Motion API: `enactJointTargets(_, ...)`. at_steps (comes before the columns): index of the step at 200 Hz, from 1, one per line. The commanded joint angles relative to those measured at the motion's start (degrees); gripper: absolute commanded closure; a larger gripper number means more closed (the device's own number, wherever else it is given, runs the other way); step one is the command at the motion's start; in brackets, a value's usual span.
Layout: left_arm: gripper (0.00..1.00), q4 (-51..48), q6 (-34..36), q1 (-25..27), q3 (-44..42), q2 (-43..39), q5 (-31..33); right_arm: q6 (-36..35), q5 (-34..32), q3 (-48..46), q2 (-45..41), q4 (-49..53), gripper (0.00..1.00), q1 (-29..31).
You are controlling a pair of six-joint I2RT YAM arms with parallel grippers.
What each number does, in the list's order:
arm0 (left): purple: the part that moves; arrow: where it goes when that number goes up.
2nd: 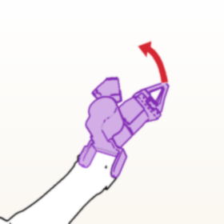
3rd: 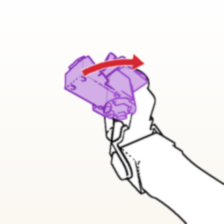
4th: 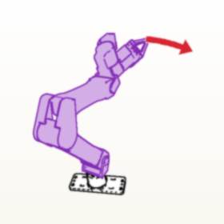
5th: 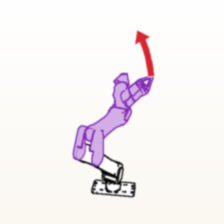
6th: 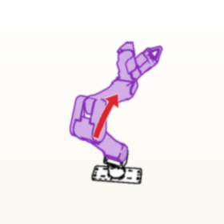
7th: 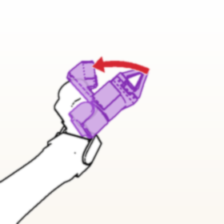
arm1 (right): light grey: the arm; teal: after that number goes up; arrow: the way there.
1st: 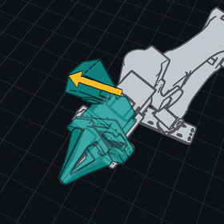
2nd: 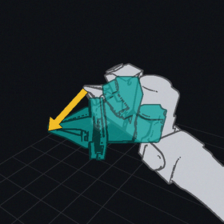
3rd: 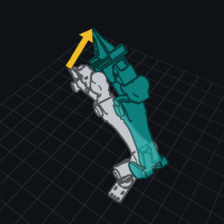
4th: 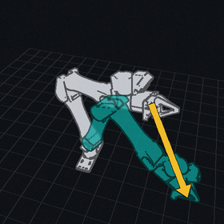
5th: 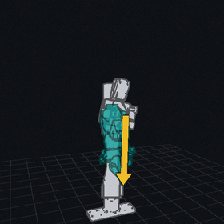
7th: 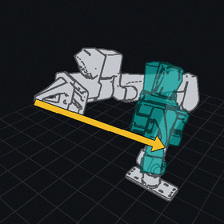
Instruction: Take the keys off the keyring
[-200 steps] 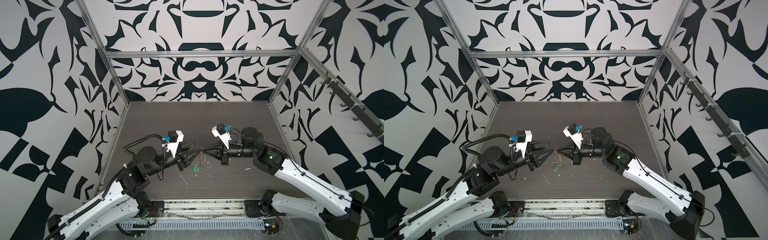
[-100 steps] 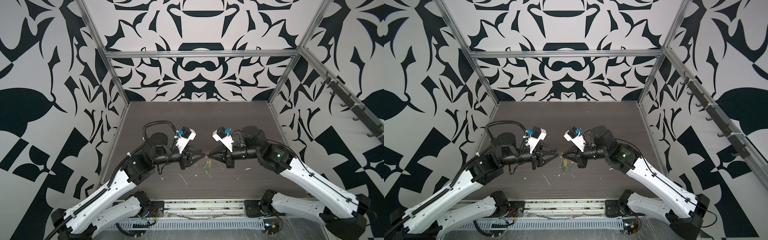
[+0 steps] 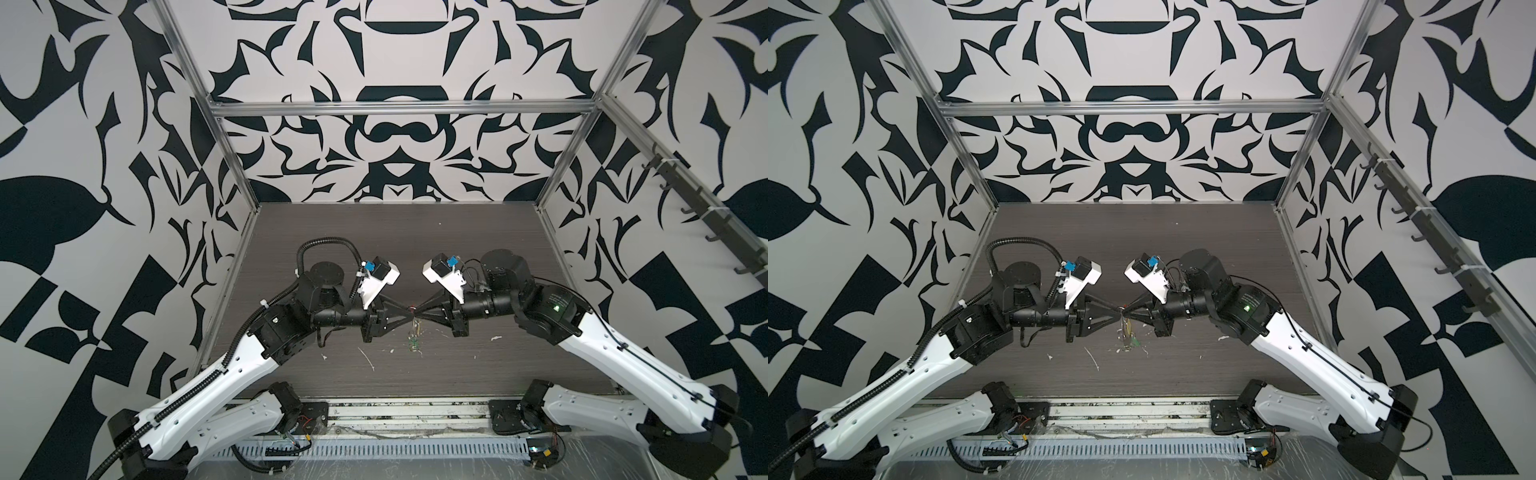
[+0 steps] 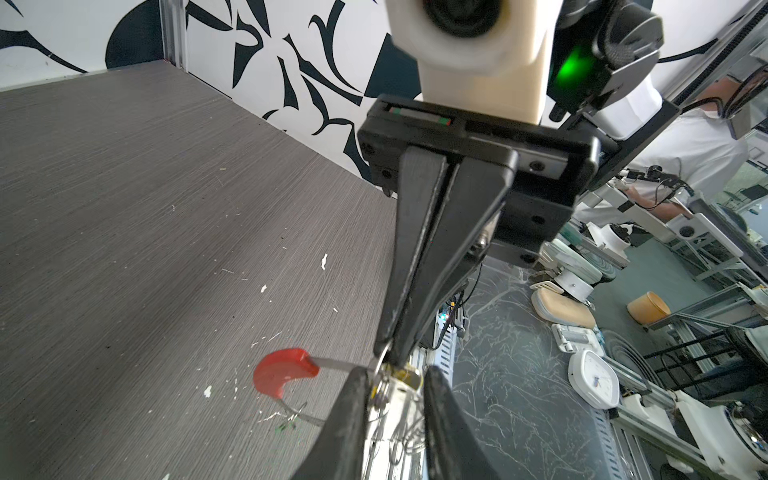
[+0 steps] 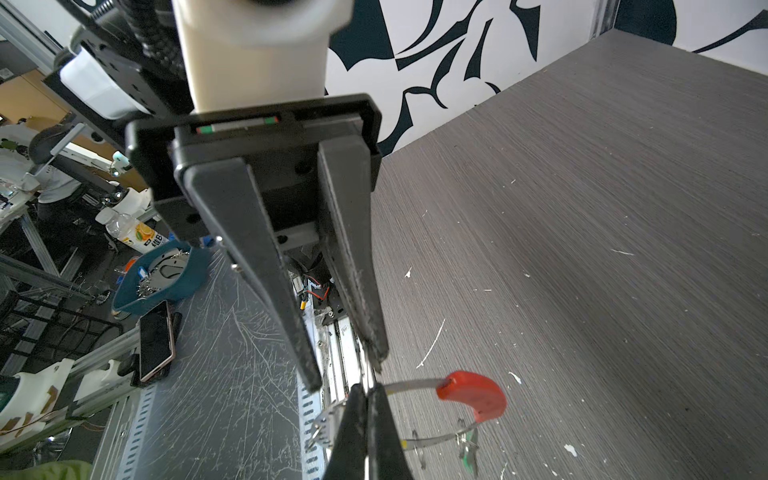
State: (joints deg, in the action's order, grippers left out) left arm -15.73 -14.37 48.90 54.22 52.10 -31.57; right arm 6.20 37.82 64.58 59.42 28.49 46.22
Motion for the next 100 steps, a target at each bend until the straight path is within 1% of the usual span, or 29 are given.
enactJointTargets(1,0.8,-0.24,0.36,-0.15,1.77,0.02,-2.21,-0.12,1.02,2.48,-0.01,-1.87,1.0,0.01)
enactJointTargets(15,0.84,-0.12,0.29,-0.13,1.86,0.36,-2.69,-0.05,0.94,2.4,0.0,-2.04,1.0,0.01)
enactJointTargets(36,0.85,-0.38,0.08,-0.13,2.2,0.98,-2.97,0.14,0.79,2.4,0.0,-2.26,1.0,0.01)
enactJointTargets(57,0.9,0.02,0.04,-0.13,2.1,1.25,-2.88,0.37,0.61,2.43,0.0,-2.33,1.0,0.01)
enactJointTargets(69,0.94,0.56,-0.3,-0.13,1.92,1.25,-2.71,0.44,0.58,2.57,0.09,-2.27,1.0,-0.06)
enactJointTargets(80,1.0,1.26,-0.7,-0.13,1.74,1.17,-2.34,0.58,0.54,2.66,0.17,-2.29,1.0,0.01)
enactJointTargets(100,1.0,2.72,-1.22,-0.17,1.11,0.74,-0.78,1.04,0.76,2.57,0.08,-3.01,1.0,-0.01)
